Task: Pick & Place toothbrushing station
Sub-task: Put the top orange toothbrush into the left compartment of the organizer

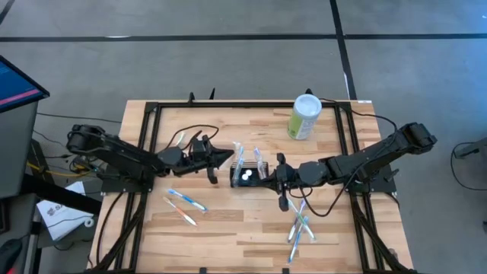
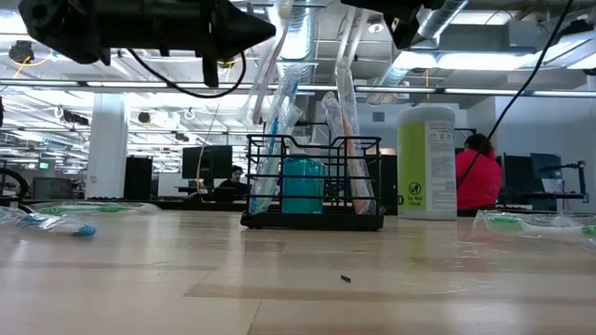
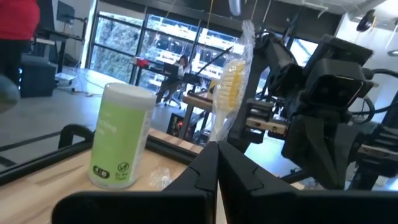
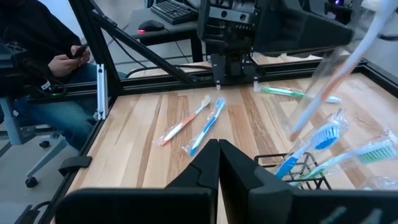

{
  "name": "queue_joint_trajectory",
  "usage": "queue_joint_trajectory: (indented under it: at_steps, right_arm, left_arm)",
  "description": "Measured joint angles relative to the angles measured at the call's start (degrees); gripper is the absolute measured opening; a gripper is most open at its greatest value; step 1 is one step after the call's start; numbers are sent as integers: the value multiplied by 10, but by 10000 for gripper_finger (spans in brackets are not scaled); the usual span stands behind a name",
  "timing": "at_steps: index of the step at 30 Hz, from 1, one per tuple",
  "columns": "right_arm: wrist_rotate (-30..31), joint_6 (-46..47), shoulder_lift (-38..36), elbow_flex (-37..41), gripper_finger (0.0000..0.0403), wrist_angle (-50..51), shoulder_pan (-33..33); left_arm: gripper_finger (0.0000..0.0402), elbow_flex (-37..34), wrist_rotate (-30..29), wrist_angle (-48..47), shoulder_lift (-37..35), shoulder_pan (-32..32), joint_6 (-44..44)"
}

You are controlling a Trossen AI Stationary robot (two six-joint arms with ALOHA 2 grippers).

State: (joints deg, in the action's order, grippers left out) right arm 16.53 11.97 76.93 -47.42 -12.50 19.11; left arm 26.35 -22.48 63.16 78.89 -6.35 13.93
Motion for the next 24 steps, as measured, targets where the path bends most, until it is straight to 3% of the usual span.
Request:
queue_joint_trajectory:
  at_steps: [11,24]
  right_arm:
    - [0,0,0,0,0,-2,0]
    - [0,0,0,0,0,-1,2]
  left_arm:
    - [0,0,0,93,75,0,-2]
    - [0,0,-15,105,121,0,0]
